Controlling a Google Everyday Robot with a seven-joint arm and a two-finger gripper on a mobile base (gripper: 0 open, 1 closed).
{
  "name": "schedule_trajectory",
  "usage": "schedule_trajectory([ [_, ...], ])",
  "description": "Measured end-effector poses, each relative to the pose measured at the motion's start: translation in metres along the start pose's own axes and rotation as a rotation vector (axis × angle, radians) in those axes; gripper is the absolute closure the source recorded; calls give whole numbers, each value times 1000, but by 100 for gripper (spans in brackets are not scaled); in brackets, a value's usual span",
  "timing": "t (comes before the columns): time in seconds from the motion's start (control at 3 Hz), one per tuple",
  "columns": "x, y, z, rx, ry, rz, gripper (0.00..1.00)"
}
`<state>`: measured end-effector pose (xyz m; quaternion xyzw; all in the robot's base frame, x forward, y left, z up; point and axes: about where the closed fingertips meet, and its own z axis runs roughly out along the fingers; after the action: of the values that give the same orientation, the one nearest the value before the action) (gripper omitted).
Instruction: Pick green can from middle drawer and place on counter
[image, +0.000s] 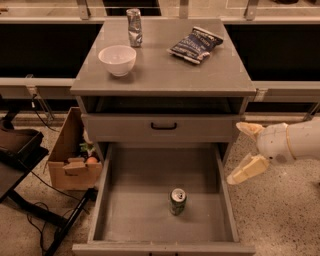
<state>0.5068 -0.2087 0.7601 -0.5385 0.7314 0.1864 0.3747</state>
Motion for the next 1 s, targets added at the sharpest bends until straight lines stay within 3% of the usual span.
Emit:
schedule_trajectory([
  [0.33,28,-9,39,34,-167,11,0],
  [0.67,39,7,54,-19,-181,18,0],
  [1.0,39,8,55,-19,-181,18,0],
])
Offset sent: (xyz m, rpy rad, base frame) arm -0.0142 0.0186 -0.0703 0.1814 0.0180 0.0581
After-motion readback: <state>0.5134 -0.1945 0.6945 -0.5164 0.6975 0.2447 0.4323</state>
